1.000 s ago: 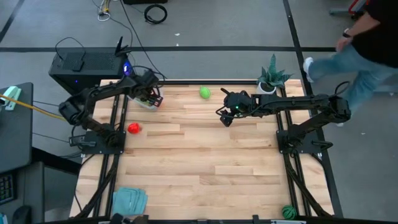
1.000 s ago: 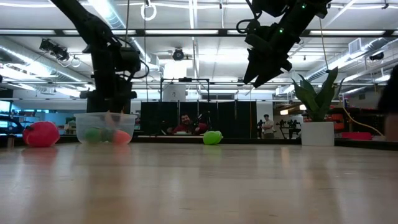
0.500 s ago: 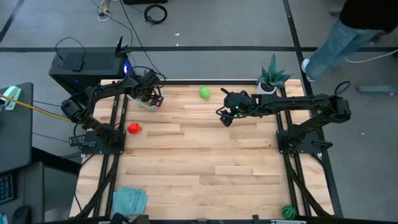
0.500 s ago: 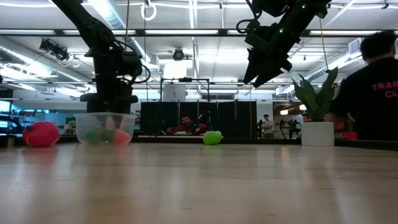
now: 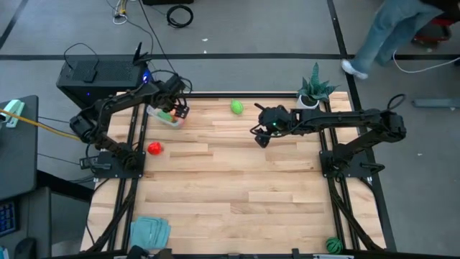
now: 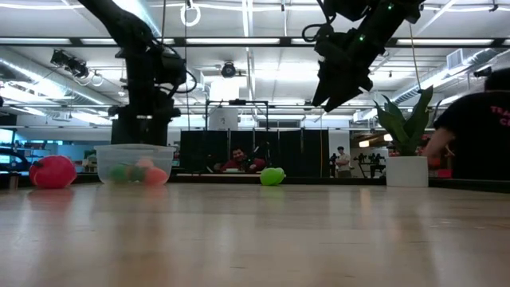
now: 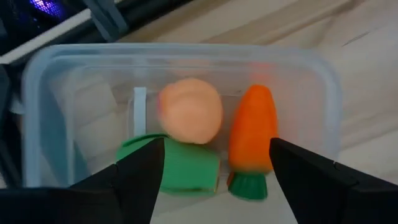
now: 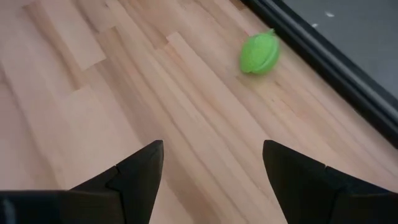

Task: Pick and placing Produce into tupperware
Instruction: Put the red apple into the transparent bin

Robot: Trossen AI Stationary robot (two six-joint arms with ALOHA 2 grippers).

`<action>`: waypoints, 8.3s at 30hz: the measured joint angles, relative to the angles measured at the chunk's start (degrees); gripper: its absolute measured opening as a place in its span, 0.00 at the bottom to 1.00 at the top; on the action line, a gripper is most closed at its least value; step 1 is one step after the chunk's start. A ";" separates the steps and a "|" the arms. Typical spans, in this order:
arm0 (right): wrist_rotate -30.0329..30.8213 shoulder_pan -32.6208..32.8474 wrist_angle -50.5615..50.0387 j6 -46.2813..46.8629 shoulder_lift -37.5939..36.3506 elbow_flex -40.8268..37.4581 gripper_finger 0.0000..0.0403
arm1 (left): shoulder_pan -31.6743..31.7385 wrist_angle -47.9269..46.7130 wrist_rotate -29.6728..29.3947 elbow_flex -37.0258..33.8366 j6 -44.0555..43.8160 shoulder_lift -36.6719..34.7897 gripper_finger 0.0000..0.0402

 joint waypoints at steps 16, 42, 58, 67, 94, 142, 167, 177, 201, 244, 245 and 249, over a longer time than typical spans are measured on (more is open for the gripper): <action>-11.58 3.19 -13.08 4.46 -4.67 0.00 0.69 | -16.31 -3.03 -0.18 0.84 1.56 -15.37 0.73; -7.19 3.41 -10.65 4.01 -4.62 0.02 0.69 | -24.09 -22.74 0.59 -13.84 -30.76 -19.17 0.74; -7.19 3.41 -8.62 -0.09 -4.58 0.07 0.69 | -23.00 -18.72 3.30 -20.15 -34.95 -19.15 0.74; -7.19 3.41 -8.16 -1.62 -4.58 0.07 0.69 | -23.01 -17.68 3.83 -21.91 -38.29 -19.15 0.74; -7.20 3.40 -8.15 -1.60 -4.58 0.07 0.69 | -23.75 -5.82 7.60 -23.39 -34.50 -19.08 0.74; -7.23 3.41 -8.14 -1.12 -4.58 0.07 0.69 | -18.00 -8.99 7.72 -19.31 -32.81 -10.66 0.74; -7.23 3.41 -8.13 -0.94 -4.58 0.07 0.69 | -18.02 -8.07 6.68 -19.33 -35.10 -8.94 0.74; -7.23 3.43 -7.13 -1.01 -4.58 0.07 0.69 | -18.02 -7.99 5.42 -19.34 -36.01 -8.92 0.74; -7.23 3.42 -7.15 -1.59 -4.58 0.07 0.69 | -17.96 -8.82 3.04 -19.33 -36.25 -8.94 0.65; -7.23 3.41 -7.26 -1.60 -4.58 0.07 0.69 | -20.84 -22.18 5.12 -3.35 -26.26 -8.92 0.18; -7.25 3.43 -7.28 -1.60 -4.58 0.07 0.69 | -20.94 -22.20 5.12 -3.35 -25.74 -8.92 0.17; -7.90 3.43 -7.19 -2.51 -4.26 0.07 0.69 | -21.32 -22.26 5.12 -3.35 -23.91 -8.92 0.13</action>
